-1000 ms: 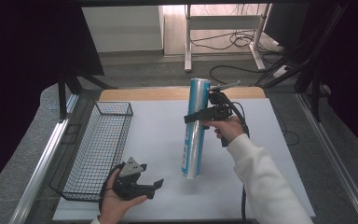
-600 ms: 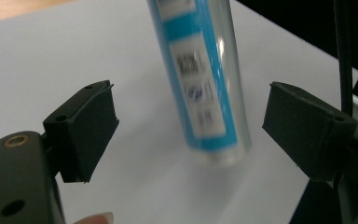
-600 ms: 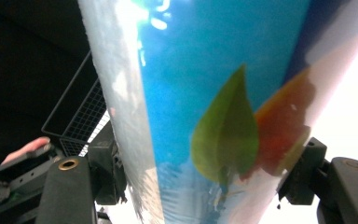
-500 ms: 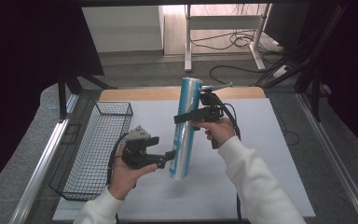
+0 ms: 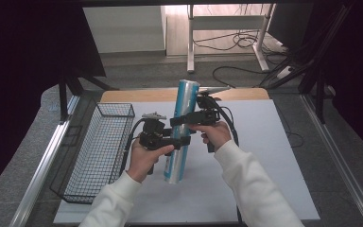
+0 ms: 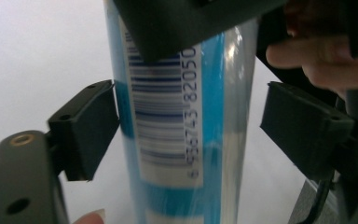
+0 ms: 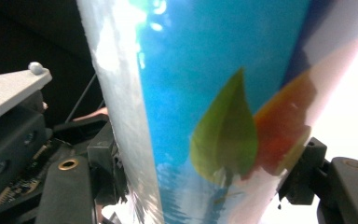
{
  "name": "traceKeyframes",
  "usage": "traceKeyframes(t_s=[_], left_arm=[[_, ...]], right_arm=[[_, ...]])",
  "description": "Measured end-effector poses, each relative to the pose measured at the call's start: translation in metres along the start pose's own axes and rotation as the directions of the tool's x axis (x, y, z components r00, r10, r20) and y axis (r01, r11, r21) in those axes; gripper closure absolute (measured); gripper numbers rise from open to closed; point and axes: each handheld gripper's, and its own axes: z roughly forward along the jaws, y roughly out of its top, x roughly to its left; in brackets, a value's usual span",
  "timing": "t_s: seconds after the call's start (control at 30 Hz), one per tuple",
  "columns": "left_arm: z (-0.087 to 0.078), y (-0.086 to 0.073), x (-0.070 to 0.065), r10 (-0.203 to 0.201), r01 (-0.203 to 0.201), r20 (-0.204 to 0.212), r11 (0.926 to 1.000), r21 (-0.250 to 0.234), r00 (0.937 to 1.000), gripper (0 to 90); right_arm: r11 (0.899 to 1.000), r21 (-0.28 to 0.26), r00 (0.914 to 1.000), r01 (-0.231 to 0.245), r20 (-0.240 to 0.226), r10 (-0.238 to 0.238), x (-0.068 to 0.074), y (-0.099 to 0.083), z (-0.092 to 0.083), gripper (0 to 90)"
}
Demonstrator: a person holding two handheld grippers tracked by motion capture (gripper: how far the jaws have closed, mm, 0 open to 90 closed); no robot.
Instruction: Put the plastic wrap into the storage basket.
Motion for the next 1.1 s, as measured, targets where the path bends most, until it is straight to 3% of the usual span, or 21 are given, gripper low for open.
traceKeyframes(t_s=[0.13,0.53,0.63,0.77,0.83,0.87,0.9,0.93,1.1], left_arm=[[0.000,0.001,0.003,-0.023,0.023,-0.009,0.9997,-0.008,0.9997,30.3],[0.002,0.000,0.011,-0.031,0.031,0.039,0.9994,0.018,0.9988,31.8],[0.001,-0.001,0.014,-0.032,0.030,0.062,0.9992,0.028,0.9976,31.9],[0.000,-0.002,0.021,-0.072,0.070,0.125,0.9973,0.022,0.9895,32.0],[0.000,-0.002,0.023,-0.076,0.074,0.135,0.9971,0.019,0.9879,32.0],[0.000,-0.002,0.023,-0.076,0.074,0.135,0.9971,0.019,0.9879,32.0],[-0.001,-0.003,0.024,-0.071,0.069,0.129,0.9974,0.018,0.9891,32.0],[-0.002,-0.004,0.026,-0.085,0.084,0.136,0.9964,0.017,0.9870,32.0],[-0.005,-0.006,0.033,-0.122,0.122,0.159,0.9925,0.010,0.9796,32.0]], right_arm=[[1.000,-0.007,0.9999,-0.014,-0.009,0.014,0.001,-0.001,0.001,31.9],[1.000,0.001,0.9998,0.003,0.019,-0.003,0.003,-0.003,0.006,31.3],[1.000,0.001,1.0000,0.001,0.001,-0.001,0.003,-0.002,0.006,29.3],[1.000,-0.013,0.9983,-0.023,-0.055,0.022,0.000,0.000,0.004,21.6],[1.000,0.010,0.9989,0.024,-0.041,-0.024,0.004,-0.001,0.004,13.5],[1.000,0.010,0.9989,0.024,-0.041,-0.024,0.004,-0.001,0.004,13.5],[0.999,0.000,0.9990,0.038,-0.022,-0.038,0.004,-0.002,0.003,12.7],[0.997,-0.047,0.9981,0.061,0.006,-0.061,0.004,-0.004,-0.006,11.5],[0.995,-0.078,0.9980,0.060,-0.012,-0.061,-0.001,-0.012,-0.026,8.0]])
